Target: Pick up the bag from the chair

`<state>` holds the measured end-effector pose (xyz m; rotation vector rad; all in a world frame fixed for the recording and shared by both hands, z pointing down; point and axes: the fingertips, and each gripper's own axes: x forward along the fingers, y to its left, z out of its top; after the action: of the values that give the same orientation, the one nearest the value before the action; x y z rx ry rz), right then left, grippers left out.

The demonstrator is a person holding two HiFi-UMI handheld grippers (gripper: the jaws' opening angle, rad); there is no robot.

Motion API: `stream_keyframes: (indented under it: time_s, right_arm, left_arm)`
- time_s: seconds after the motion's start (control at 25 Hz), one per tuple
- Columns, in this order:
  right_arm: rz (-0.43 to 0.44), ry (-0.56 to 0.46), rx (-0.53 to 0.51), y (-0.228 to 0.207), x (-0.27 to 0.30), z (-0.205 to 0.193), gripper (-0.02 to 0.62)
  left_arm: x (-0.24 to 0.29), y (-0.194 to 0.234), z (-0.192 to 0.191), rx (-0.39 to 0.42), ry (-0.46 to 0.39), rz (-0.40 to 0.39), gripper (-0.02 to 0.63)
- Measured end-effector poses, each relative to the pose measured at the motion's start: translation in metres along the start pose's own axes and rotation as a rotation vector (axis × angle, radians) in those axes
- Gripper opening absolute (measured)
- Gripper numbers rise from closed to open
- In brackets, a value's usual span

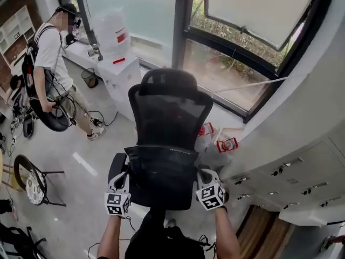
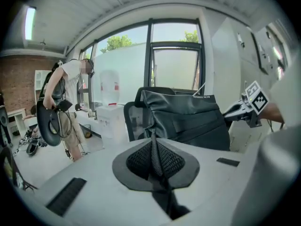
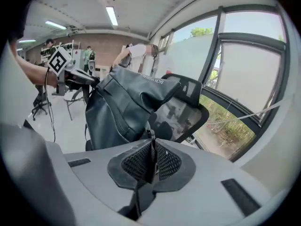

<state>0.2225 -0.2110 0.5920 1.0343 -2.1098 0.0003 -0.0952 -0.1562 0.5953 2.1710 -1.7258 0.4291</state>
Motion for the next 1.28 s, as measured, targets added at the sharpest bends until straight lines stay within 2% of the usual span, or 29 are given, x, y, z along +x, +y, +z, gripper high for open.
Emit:
stream_keyframes:
  time_s: [0.12,0.36,0.6,0.88,1.28]
  right_arm:
    - [-0.035,-0.056,0.033,0.007,-0.045,0.008,0.014]
    - [-0.127,-0.151,0.077,0.021,-0.117,0.016,0.014]
    - [-0.197,-0.213,0.132,0.037,-0.158,0.036,0.014]
    - [-0.258,-0.252,0.204,0.056,-0.175,0.047,0.014]
    - [-0.255,-0.234,0.255,0.076,-0.175,0.042,0.014]
  left_arm:
    - [-0.032,-0.012,0.022,-0.005,-0.052,-0.021,0.011]
    - [-0.081,-0.032,0.041,-0.013,-0.133,-0.085,0.011]
    - [-0.115,-0.03,0.049,-0.043,-0.164,-0.126,0.011]
    - [-0.127,-0.02,0.053,-0.071,-0.183,-0.207,0.011]
    - [-0.127,-0.012,0.056,-0.027,-0.196,-0.23,0.011]
